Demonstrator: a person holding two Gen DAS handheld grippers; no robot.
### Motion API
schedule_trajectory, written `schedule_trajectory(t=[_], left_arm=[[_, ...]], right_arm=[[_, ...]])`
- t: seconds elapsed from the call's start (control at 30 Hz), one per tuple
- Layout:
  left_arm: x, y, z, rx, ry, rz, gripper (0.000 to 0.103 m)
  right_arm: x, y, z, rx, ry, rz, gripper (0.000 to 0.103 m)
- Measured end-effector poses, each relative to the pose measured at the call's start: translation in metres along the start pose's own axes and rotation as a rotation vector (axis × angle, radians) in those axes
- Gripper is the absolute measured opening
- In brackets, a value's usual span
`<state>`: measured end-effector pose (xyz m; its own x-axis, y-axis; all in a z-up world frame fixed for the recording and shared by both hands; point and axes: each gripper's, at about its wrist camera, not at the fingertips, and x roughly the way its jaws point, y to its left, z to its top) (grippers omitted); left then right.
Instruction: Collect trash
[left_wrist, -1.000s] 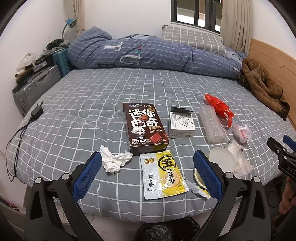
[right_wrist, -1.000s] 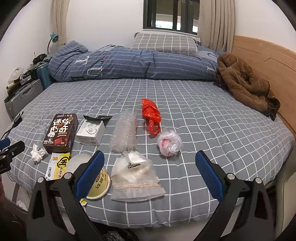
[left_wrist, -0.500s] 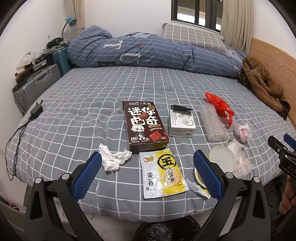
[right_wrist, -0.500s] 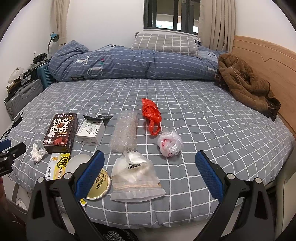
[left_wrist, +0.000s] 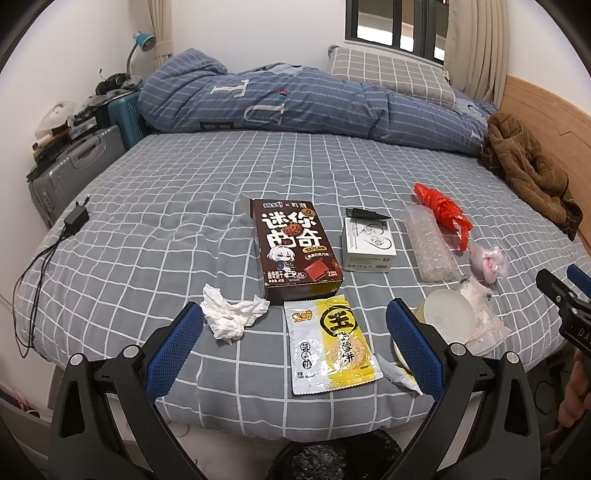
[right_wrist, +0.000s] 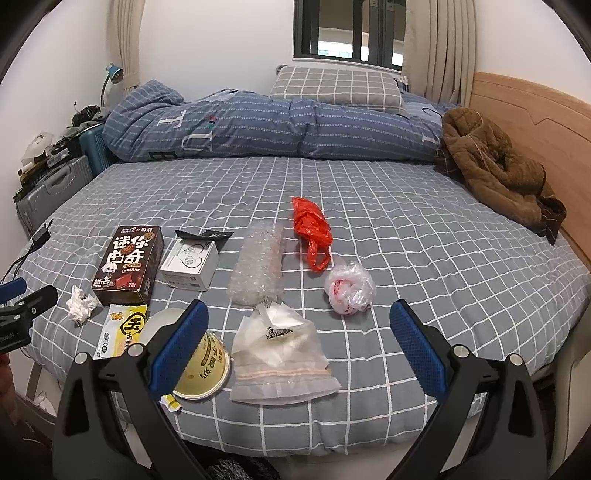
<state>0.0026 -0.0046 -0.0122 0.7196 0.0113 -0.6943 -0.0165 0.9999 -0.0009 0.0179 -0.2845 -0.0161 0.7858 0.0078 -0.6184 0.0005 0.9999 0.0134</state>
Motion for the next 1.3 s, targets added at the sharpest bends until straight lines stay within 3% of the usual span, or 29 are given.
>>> schedule_trajectory(t=[1.07,1.3], left_arm=[[0.001,0.000,0.001,0.012,0.008,-0.003,0.097],[0.021,0.025,-0.001,-0.009,0.026,0.042,0.097]], right_arm=[[-0.001,-0.003,0.001,0.012,0.000,0.005,0.095],[0.010,0.035,-0.004,-0.045,0.040,0.082,0.095]])
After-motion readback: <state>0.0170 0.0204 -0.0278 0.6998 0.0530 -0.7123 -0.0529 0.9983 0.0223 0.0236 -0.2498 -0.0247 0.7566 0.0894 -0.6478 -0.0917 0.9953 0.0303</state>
